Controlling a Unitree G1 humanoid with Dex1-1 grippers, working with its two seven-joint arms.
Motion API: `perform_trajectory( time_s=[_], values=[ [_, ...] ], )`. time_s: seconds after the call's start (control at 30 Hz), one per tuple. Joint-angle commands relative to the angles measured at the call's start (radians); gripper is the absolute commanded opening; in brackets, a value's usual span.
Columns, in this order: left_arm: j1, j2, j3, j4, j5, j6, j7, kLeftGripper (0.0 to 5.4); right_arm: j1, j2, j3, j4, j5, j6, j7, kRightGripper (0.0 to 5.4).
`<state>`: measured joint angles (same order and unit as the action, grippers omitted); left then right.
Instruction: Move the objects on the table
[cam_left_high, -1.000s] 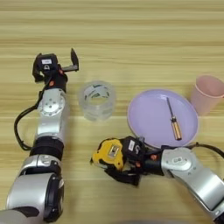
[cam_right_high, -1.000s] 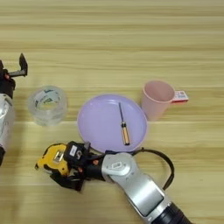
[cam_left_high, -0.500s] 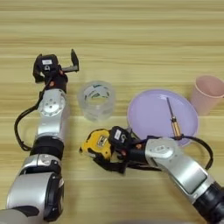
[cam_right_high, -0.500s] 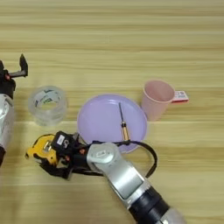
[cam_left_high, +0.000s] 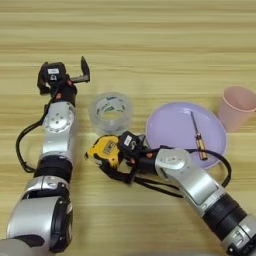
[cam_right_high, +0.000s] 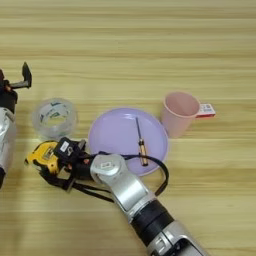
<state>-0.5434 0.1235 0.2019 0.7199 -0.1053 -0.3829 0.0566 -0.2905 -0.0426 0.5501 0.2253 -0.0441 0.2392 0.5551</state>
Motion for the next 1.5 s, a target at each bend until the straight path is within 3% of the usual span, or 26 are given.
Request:
perform_trajectory(
  time_s=[0.03,0.43,0.63,0.8,0.9,1.13,1.3,1.5],
  values=[
    [-0.014,0.002,0.003,0.01,0.001,-0.008,-0.003,5.4,0.019,-0.027,-0.027,-0.108,-0.019,0.016,-0.017,5.35],
    [-0.016,-0.001,0.003,0.015,0.004,-0.014,0.0,5.4,0.125,-0.111,-0.086,-0.519,0.0,0.177,-0.038,5.38],
    [-0.018,-0.002,0.001,0.02,0.006,-0.018,0.002,5.4,0.17,-0.148,-0.192,-0.661,0.035,0.202,-0.068,5.38],
    [-0.018,-0.006,-0.001,0.018,0.008,-0.02,0.006,5.4,0.192,-0.176,-0.345,-0.712,0.042,0.126,-0.142,5.38],
    [-0.018,-0.006,-0.002,0.017,0.009,-0.019,0.006,5.4,0.202,-0.196,-0.456,-0.712,0.043,0.075,-0.193,5.38],
    [-0.02,-0.005,-0.003,0.021,0.01,-0.019,0.006,5.4,0.219,-0.218,-0.665,-0.676,0.109,0.012,-0.254,5.38],
    [-0.021,-0.002,-0.002,0.022,0.01,-0.021,0.003,5.4,0.211,-0.221,-0.802,-0.565,0.137,-0.043,-0.33,5.38],
    [-0.02,0.004,0.0,0.024,0.008,-0.022,-0.004,5.4,0.165,-0.235,-0.911,-0.388,0.121,-0.087,-0.451,5.38]
  ],
)
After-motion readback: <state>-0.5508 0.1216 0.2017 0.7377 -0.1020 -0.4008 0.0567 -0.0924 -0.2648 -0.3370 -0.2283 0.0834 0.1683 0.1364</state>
